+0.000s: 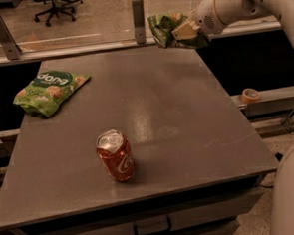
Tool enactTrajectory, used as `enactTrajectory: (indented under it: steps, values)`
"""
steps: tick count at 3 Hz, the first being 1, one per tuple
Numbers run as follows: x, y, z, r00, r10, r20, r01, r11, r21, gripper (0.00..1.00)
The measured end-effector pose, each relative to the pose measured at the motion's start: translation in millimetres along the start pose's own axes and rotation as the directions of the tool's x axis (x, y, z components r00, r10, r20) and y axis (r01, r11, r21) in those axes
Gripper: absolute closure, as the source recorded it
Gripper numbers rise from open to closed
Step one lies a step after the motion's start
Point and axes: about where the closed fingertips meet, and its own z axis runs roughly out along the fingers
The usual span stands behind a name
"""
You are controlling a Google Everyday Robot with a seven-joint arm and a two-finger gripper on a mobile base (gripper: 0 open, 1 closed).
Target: Move green jalapeno chip bag near coke can
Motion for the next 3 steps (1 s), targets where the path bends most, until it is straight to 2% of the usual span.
enactTrajectory:
  steps: [1,2,3]
  values:
    - [-11.0,31.9,32.9,1.0,-0.024,0.02,0.026,0.9961,-0.085,1.0]
    - [-30.6,69.4,67.7,0.996,-0.074,0.05,0.082,0.9814,-0.174,1.0]
    - [-46.4,100.8,89.8,0.99,-0.122,0.071,0.136,0.96,-0.245,1.0]
